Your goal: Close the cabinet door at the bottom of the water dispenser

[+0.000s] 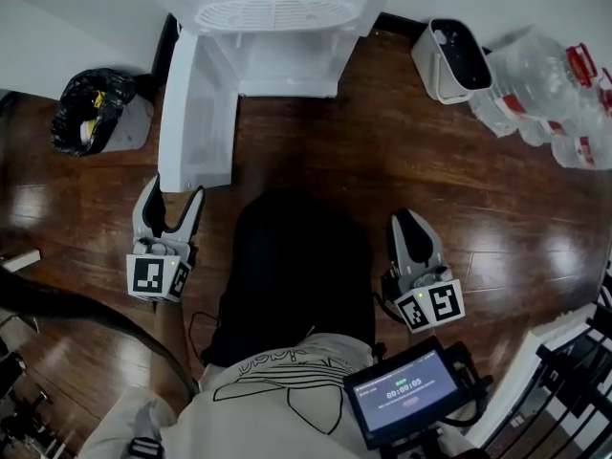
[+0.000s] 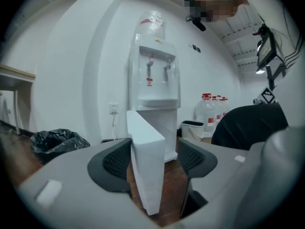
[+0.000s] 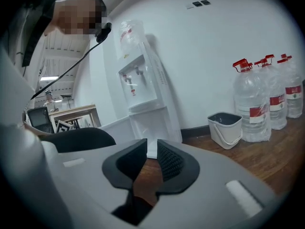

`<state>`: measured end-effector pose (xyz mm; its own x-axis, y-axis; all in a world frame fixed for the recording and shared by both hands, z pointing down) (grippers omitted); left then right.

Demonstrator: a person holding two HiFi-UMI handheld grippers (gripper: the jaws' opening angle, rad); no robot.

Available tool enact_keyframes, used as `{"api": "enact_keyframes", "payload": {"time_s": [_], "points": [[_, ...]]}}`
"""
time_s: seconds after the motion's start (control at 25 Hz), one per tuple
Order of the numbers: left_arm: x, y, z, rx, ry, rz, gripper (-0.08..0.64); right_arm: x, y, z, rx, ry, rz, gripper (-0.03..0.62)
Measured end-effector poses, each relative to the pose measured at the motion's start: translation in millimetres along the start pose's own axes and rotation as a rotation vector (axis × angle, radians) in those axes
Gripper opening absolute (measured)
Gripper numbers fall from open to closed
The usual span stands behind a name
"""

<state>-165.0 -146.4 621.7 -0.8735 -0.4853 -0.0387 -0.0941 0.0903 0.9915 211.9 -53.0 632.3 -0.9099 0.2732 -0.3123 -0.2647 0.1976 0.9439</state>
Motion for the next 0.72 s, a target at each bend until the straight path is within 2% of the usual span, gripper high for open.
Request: {"api": "enact_keyframes", "payload": {"time_s": [0.08,0.16,0.32,0.4,0.52,0.56,0.64,0.72], "points": [[6,1,-1,-0.012,-0.061,-0.051,0.248,-8,5,2,-0.023,0.014,0.005,0.067],[6,2,-2,-0.021,-0.088,-0.073,0.245,-18,9,4,-0.046,0.037,-0.001,0.067],[-10,2,-8,-0.047,-0.077,-0.023,0.236,-26,18,8,-0.055,0.062,-0.014,0.067],[-25,1,-13,-0.07,-0.023,0.02,0.237,-25,20,6,-0.049,0.049,-0.007,0.067],[-63,-4,-27,-0.121,0.15,0.07,0.215,-21,23,4,-0.038,0.023,0.003,0.067],[-75,-5,-34,-0.149,0.194,0.077,0.183,-19,24,2,-0.035,0.014,0.014,0.069],[-89,-5,-43,-0.184,0.21,0.102,0.153,-14,26,-3,-0.026,-0.019,0.034,0.09],[-89,-2,-39,-0.176,0.182,0.122,0.14,-5,29,-16,-0.008,-0.071,0.048,0.171]]}}
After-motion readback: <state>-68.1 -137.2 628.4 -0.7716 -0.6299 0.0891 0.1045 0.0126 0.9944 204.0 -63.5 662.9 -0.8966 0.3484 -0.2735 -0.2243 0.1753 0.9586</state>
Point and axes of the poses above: the fingertips, and each gripper's own axes: z backward along the fingers, x to its left, y out of its underside, the point moved 3 cm from there along z, backward along the fingers, and after that the axes turned 10 degrees about -x, right-handed, at the moved point
